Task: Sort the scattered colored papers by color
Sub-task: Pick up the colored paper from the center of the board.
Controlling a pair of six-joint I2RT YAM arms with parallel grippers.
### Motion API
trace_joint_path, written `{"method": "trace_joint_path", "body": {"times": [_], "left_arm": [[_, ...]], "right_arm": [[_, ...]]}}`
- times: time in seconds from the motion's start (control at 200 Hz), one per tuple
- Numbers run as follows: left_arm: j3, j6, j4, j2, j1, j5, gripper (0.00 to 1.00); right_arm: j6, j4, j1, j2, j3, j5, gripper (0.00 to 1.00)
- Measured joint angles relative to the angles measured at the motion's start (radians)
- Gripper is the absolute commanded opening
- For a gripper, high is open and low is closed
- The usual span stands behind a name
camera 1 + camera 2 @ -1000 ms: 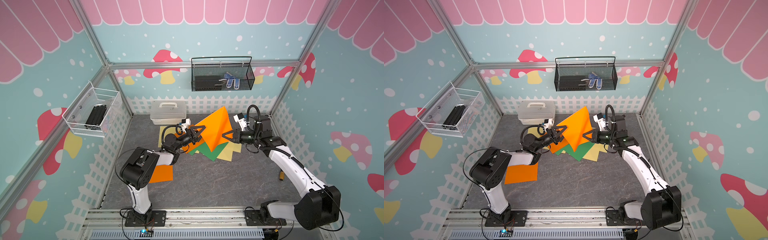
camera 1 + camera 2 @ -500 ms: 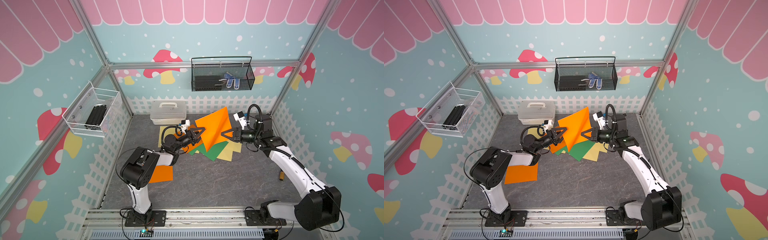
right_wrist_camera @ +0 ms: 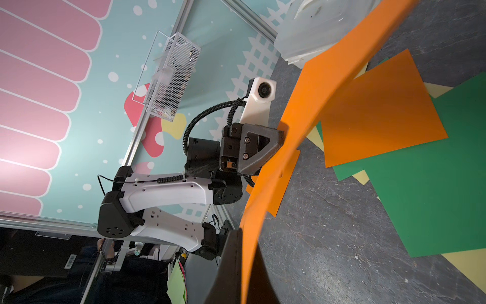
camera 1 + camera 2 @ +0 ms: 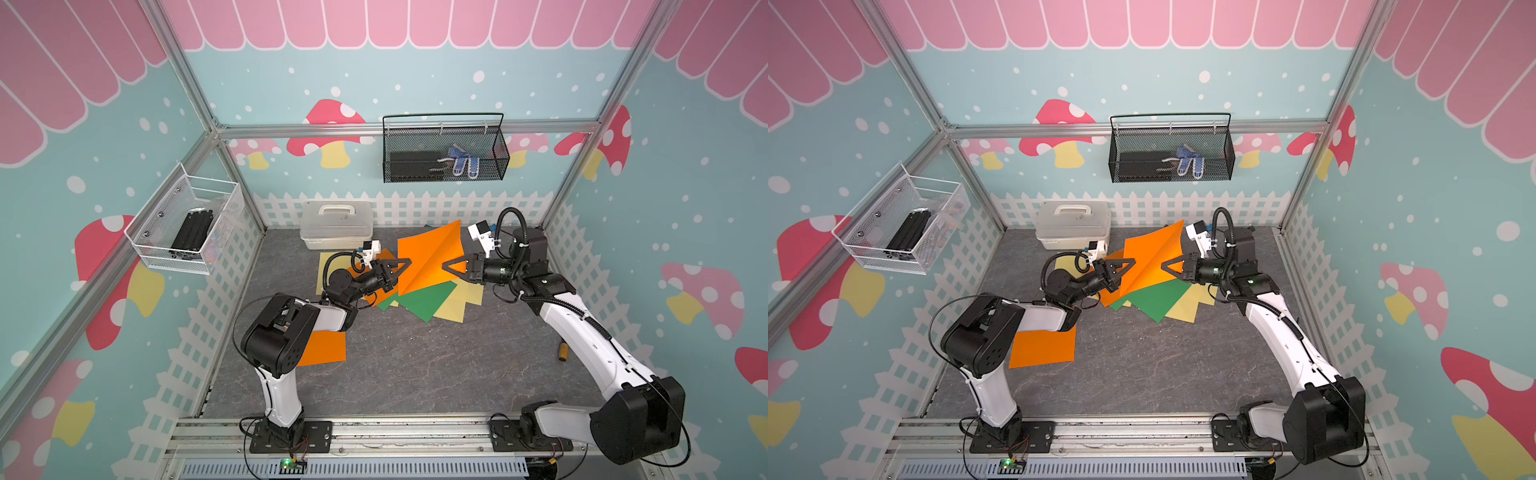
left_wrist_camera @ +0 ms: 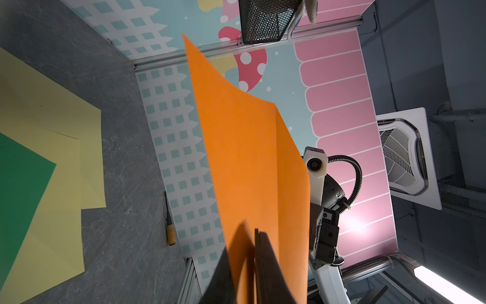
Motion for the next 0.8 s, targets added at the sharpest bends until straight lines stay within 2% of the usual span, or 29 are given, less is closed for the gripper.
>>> {"method": "trace_joint_path", "body": {"times": [0.055, 0.115, 0.165, 0.335, 0.445, 0.485, 0.535, 0.665, 0.801], "left_arm": [[0.000, 0.000, 0.000, 0.000, 0.000, 0.002, 0.08], [0.000, 0.001, 0.000, 0.000, 0.000, 0.003, 0.04], [0.000, -0.002, 0.000, 0.000, 0.000, 0.005, 0.00], [0.000, 0.000, 0.000, 0.000, 0.000, 0.010, 0.00], [0.000, 0.000, 0.000, 0.000, 0.000, 0.017, 0.00], [0.000, 0.001, -0.002, 0.000, 0.000, 0.019, 0.00], [0.000, 0.009, -0.011, -0.001, 0.000, 0.025, 0.00], [0.003, 0.066, -0.114, -0.025, 0.000, 0.047, 0.00], [0.033, 0.232, -0.417, -0.122, 0.000, 0.066, 0.00]], "right_arm": [[0.000, 0.000, 0.000, 0.002, 0.000, -0.002, 0.00], [-0.001, -0.001, 0.000, 0.005, 0.000, -0.003, 0.05], [0.000, -0.003, 0.000, 0.008, 0.000, -0.002, 0.15], [-0.010, -0.035, 0.000, 0.018, 0.003, 0.000, 0.56], [-0.032, -0.066, 0.000, 0.018, 0.010, 0.008, 0.73], [-0.044, -0.080, 0.000, 0.018, 0.014, 0.011, 0.85], [-0.053, -0.103, 0.000, 0.018, 0.016, 0.020, 0.92], [-0.095, -0.177, 0.000, 0.012, 0.017, 0.066, 0.97], [-0.141, -0.260, -0.006, -0.012, 0.011, 0.126, 0.98]]}}
